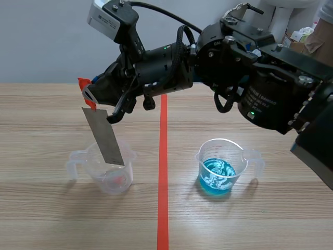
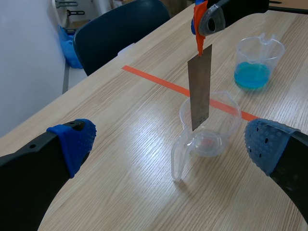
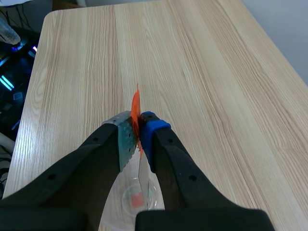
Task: Do the redox reaction experiment
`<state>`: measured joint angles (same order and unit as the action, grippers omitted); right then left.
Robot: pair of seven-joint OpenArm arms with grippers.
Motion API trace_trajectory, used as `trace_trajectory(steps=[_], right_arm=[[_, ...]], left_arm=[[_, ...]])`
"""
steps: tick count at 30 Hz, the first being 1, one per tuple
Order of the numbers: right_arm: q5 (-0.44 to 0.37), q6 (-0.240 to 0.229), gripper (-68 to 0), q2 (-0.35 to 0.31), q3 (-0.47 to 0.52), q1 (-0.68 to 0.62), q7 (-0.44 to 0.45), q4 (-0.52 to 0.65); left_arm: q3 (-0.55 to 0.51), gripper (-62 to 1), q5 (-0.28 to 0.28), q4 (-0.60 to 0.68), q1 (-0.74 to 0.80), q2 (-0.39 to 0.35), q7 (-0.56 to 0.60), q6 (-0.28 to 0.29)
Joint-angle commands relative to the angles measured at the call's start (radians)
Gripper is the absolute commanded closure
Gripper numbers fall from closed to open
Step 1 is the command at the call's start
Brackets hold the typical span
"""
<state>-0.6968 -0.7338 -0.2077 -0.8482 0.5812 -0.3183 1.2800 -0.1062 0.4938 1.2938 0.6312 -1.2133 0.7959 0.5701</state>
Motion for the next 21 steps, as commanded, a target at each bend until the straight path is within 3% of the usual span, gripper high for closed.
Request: trace_trajectory(steps=[1, 8, 17, 21], right_arm=[[0.003, -0.012, -0.8, 0.003, -0.012, 0.017, 0.034, 0.006], [0.081, -0.012, -0.8, 0.003, -0.063, 0.008, 0.105, -0.014], [0.235, -0.012, -0.8, 0.003, -0.063, -0.039, 0.172, -0.014], [0.264, -0.012, -0.8, 0.003, -0.063, -0.05, 0.185, -0.014]], left_arm=[[-0.016, -62.3, 0.01, 0.008, -0.013, 0.005, 0.014, 0.001], [-0.016, -62.3, 0.01, 0.008, -0.013, 0.005, 0.014, 0.001], [-0.016, -62.3, 0.01, 0.008, -0.013, 0.005, 0.014, 0.001], [-0.016, -62.3, 0.01, 0.008, -0.013, 0.005, 0.014, 0.001]])
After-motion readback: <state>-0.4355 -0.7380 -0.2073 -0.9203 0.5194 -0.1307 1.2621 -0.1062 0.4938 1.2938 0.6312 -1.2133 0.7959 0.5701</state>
